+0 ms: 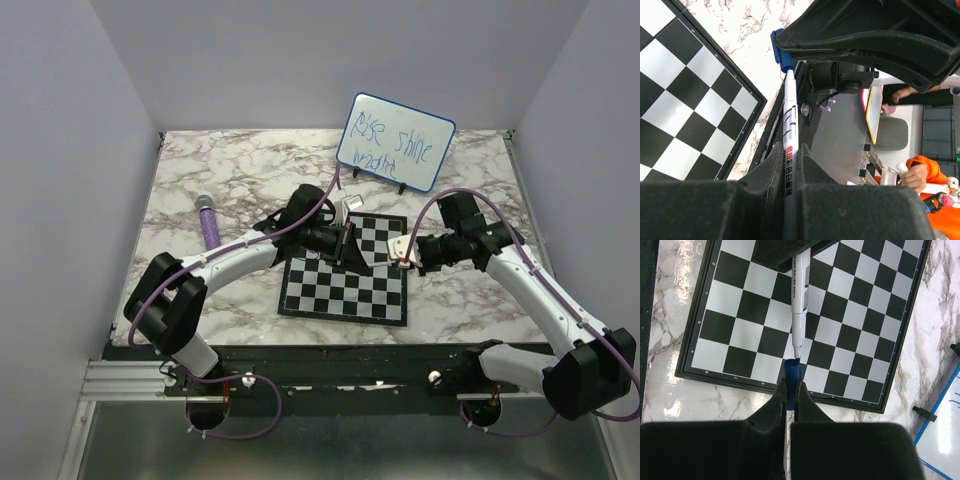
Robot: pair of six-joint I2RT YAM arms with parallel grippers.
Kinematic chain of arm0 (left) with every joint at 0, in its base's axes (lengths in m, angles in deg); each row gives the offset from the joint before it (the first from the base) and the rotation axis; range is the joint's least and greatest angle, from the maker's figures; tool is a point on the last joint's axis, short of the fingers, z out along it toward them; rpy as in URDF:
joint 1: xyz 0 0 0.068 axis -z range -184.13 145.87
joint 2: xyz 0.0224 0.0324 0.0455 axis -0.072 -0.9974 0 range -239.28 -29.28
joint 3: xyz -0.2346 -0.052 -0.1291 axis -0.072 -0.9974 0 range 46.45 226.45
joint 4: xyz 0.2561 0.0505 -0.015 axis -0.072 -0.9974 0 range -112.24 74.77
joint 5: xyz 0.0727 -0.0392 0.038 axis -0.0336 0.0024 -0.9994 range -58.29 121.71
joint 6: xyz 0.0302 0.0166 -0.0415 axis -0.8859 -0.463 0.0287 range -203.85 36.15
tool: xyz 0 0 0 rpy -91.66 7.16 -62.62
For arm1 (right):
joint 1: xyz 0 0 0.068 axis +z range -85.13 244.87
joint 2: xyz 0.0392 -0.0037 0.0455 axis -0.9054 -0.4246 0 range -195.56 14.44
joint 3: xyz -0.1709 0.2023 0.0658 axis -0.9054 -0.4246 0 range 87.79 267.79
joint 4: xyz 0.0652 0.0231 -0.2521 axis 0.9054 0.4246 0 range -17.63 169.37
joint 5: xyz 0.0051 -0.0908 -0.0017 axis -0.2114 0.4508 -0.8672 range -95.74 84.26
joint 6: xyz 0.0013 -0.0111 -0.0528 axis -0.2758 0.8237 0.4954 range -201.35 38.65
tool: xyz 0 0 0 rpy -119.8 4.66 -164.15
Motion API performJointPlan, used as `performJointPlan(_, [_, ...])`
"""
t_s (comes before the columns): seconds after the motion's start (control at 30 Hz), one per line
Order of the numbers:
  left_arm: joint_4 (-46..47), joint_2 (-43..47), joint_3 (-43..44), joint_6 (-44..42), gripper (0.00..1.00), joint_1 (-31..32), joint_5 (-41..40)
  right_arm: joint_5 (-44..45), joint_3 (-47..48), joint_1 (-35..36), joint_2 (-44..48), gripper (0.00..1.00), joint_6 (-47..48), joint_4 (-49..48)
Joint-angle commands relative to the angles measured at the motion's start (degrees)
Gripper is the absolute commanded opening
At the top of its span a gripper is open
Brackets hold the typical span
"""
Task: Write a sentence on the whiteboard
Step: Insert the whiteboard marker without the cap into the pen cap.
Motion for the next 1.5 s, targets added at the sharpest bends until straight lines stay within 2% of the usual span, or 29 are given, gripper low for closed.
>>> performJointPlan(0.0, [0.1,-0.7,1.2,-0.6,0.00,0.1,-0.6,0.0,0.3,0.6,0.4,0.04,-0.3,-0.2])
performJointPlan(0.67, [-1.4,-0.7,1.3,-1.8,0.00,0.1,-0.2,1.9,1.0,0.5,-0.3,0.03,-2.3,-1.6])
performJointPlan(1.0, [-0.1,-1.6,1.3,-0.9,0.00,0.1,0.3,-0.4,1.0,0.6,-0.8,0.03,-3.2,-2.1])
performJointPlan(1.47, [0.5,-2.5,1.6,-0.4,0.00,0.1,0.1,1.1,0.5,3.7,-1.4,0.03,-4.8,-3.4])
